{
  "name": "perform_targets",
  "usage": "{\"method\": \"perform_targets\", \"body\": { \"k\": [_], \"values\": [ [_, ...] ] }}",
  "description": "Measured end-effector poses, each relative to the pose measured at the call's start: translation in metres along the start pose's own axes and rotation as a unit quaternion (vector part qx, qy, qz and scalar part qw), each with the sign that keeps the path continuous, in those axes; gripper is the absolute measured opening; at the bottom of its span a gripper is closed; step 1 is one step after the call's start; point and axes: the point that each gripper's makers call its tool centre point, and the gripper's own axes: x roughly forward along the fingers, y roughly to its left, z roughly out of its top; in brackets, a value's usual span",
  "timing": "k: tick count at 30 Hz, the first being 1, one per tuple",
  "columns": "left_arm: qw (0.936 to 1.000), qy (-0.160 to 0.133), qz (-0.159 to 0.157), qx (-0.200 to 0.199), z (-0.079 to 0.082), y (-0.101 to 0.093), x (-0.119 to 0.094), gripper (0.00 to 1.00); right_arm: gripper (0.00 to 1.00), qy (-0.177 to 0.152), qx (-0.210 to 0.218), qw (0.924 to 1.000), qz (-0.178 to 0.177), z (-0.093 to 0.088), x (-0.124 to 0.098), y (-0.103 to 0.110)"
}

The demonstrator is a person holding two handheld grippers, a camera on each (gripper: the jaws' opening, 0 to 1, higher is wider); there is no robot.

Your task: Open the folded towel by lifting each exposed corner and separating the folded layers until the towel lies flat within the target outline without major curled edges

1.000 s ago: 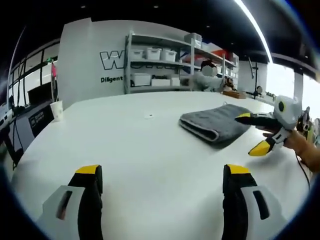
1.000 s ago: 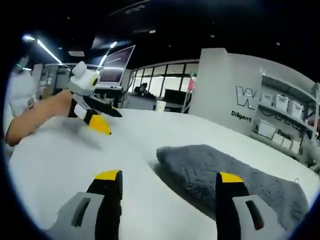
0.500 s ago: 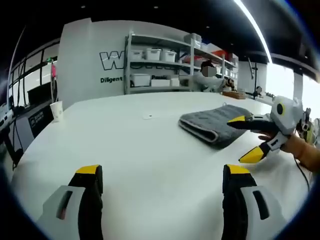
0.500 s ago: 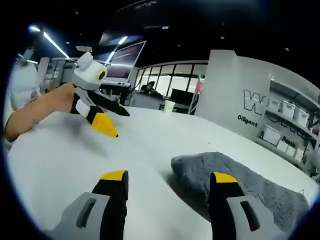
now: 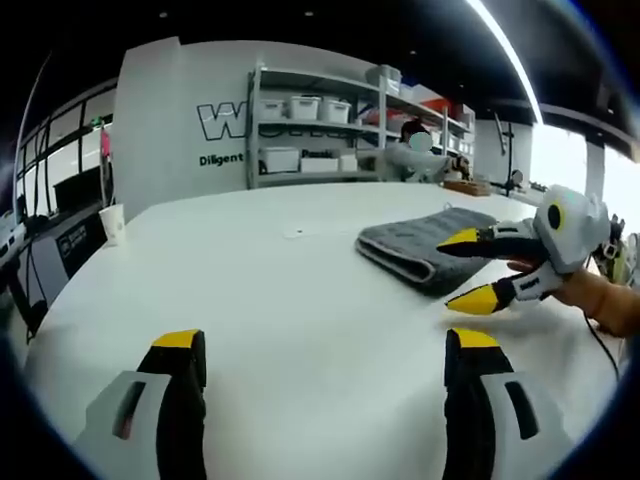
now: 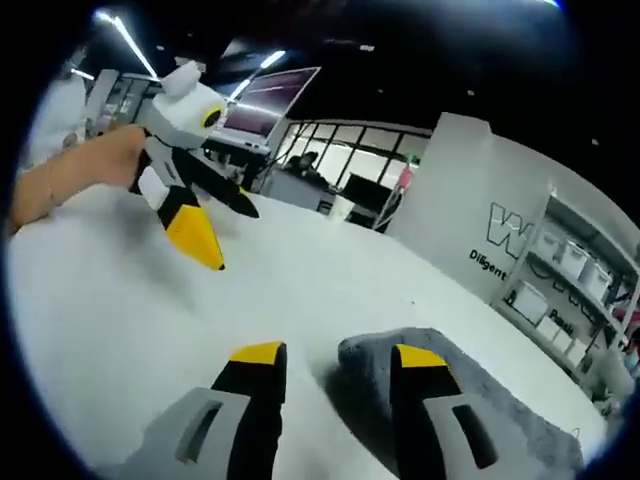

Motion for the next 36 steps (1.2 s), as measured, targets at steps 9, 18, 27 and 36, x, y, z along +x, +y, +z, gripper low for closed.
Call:
{"method": "perform_targets", "body": {
  "k": [9, 18, 27, 36],
  "values": [
    [1.0000, 0.003, 0.000, 0.000, 0.000, 0.001, -0.001, 0.97, 0.15, 0.026, -0.014, 0.9995, -0.009, -0.006, 0.011, -0.010],
    [1.0000, 0.004, -0.001, -0.001, -0.001, 0.002, 0.000, 0.97, 0.00, 0.040, -0.024, 0.9989, 0.002, -0.012, 0.015, -0.004],
    [1.0000, 0.007, -0.003, 0.001, -0.002, 0.001, 0.001, 0.97, 0.00, 0.031, -0.015, 0.9994, -0.001, -0.008, 0.010, -0.007],
    [0.9999, 0.011, -0.004, 0.003, -0.003, 0.000, 0.000, 0.96, 0.00, 0.012, -0.011, 0.9996, -0.023, 0.005, -0.001, -0.022]
  ]
}}
